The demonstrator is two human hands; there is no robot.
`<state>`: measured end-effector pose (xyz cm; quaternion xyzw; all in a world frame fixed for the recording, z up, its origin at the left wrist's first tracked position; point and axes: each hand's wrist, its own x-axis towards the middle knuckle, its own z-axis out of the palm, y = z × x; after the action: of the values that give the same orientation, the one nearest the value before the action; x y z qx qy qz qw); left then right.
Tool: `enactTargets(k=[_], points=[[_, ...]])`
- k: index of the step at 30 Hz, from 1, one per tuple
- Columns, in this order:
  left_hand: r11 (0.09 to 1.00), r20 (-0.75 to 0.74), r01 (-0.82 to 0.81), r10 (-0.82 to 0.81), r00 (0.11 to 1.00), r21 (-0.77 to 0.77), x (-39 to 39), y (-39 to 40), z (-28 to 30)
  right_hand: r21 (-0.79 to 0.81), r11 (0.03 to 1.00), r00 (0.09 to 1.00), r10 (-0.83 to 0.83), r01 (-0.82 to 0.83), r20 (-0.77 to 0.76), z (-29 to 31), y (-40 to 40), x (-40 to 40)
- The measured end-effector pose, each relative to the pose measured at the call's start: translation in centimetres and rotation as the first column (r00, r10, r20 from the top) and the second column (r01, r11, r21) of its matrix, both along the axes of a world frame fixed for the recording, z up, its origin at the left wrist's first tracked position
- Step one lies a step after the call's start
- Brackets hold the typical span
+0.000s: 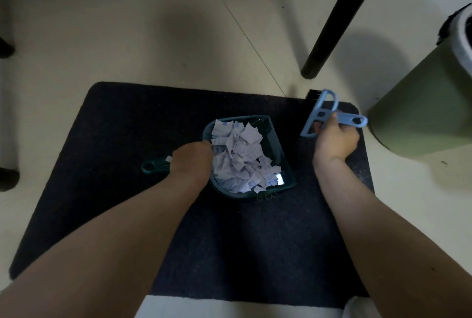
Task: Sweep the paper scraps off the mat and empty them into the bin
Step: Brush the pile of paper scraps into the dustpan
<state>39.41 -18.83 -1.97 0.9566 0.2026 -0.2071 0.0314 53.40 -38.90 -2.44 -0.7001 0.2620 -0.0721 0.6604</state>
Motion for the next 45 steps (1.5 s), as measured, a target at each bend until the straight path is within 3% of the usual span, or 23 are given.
enactTargets(k=[4, 8, 18, 27, 33, 37, 40, 43, 45], points=[[1.0, 0.001, 0.005, -0.006, 1.0, 0.026, -2.1, 2.3, 0.9, -0.062, 0.991, 0.993, -0.114, 0.115, 0.015, 1.1, -0.8, 1.2], [0.999, 0.018, -0.02, 0.02, 1.0, 0.039, -4.4, 5.5, 2.3, -0.164, 0.98, 0.993, -0.118, 0.112, -0.027, 1.4, -0.3, 0.7], [0.996, -0.016, -0.045, 0.046, 0.999, 0.073, -10.7, 9.8, 3.5, -0.246, 0.951, 0.978, 0.159, -0.189, -0.137, 0.9, 6.3, -5.1], [0.997, -0.061, -0.075, 0.075, 0.995, 0.005, -8.2, 6.2, 1.0, -0.226, 0.945, 0.95, 0.177, -0.237, -0.257, -0.1, 5.4, -3.9], [0.994, -0.093, -0.102, 0.107, 0.99, 0.048, -6.6, 5.3, 0.4, -0.392, 0.778, 0.83, 0.281, -0.49, -0.481, -0.9, 4.8, -4.5], [0.993, -0.103, -0.095, 0.102, 0.99, 0.064, -6.3, 5.2, 0.4, -0.265, 0.788, 0.793, 0.407, -0.555, -0.453, -1.8, 5.5, -6.2], [0.994, -0.111, -0.102, 0.107, 0.988, 0.049, -6.3, 5.1, 0.5, -0.228, 0.718, 0.732, 0.537, -0.657, -0.419, -2.1, 5.7, -7.4], [0.992, -0.112, -0.112, 0.117, 0.987, 0.051, -6.4, 5.1, 0.5, -0.267, 0.81, 0.846, 0.453, -0.523, -0.282, -1.2, 5.5, -7.1], [0.993, -0.107, -0.108, 0.113, 0.988, 0.052, -6.5, 5.2, 0.5, -0.376, 0.828, 0.907, 0.353, -0.417, -0.228, -0.8, 5.2, -6.3]])
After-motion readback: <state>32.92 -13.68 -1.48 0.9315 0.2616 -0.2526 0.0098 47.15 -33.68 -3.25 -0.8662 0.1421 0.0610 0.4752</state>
